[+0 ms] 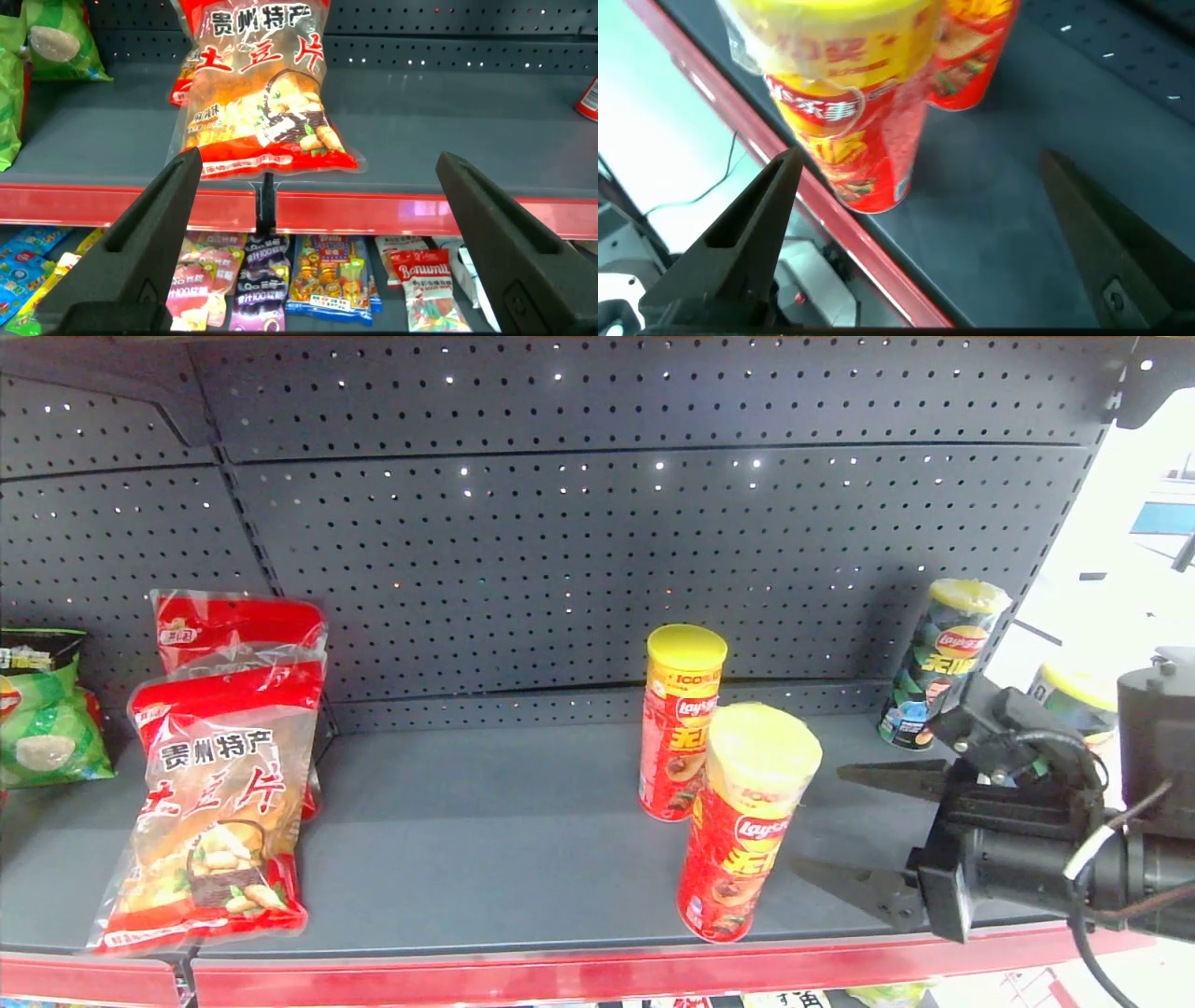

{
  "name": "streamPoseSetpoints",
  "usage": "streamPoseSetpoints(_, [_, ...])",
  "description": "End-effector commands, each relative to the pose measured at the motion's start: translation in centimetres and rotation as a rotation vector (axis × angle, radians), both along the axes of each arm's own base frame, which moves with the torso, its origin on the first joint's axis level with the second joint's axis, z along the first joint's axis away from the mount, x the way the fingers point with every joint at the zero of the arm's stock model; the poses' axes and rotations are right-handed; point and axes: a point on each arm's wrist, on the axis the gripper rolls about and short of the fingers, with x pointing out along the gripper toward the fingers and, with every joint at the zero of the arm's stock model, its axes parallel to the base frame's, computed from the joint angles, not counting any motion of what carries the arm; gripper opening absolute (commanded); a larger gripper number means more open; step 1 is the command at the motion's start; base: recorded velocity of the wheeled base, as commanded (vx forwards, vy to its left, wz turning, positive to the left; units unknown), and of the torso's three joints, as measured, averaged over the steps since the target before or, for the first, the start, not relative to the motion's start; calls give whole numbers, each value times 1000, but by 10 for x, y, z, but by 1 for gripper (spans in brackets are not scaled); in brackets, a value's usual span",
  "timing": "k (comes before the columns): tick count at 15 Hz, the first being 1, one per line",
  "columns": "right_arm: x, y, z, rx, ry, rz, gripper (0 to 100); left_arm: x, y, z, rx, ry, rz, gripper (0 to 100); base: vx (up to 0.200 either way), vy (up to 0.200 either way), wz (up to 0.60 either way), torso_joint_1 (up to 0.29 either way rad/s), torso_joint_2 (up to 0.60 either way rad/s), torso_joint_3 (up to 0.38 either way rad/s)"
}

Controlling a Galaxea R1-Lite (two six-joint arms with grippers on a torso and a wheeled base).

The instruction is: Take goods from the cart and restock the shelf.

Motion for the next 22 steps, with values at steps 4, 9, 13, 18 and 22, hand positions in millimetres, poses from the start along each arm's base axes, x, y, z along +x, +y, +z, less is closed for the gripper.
streamPoseSetpoints(4, [-13, -32, 29, 59, -138, -137, 100, 0, 0, 0, 0, 1, 1, 100, 0, 0, 0, 0, 0, 0])
streamPoseSetpoints(9, [-24, -78, 88, 111, -385, -401, 100, 0, 0, 0, 0, 1, 0, 100, 0, 0, 0, 0, 0, 0])
streamPoseSetpoints(13, [-37, -87, 155, 116, -440, -481, 100, 0, 0, 0, 0, 1, 0, 100, 0, 0, 0, 0, 0, 0])
streamPoseSetpoints(18, [-61, -83, 164, 123, -380, -487, 100, 0, 0, 0, 0, 1, 1, 100, 0, 0, 0, 0, 0, 0])
streamPoseSetpoints(22, [-56, -80, 122, 87, -241, -465, 100, 0, 0, 0, 0, 1, 1, 100, 0, 0, 0, 0, 0, 0])
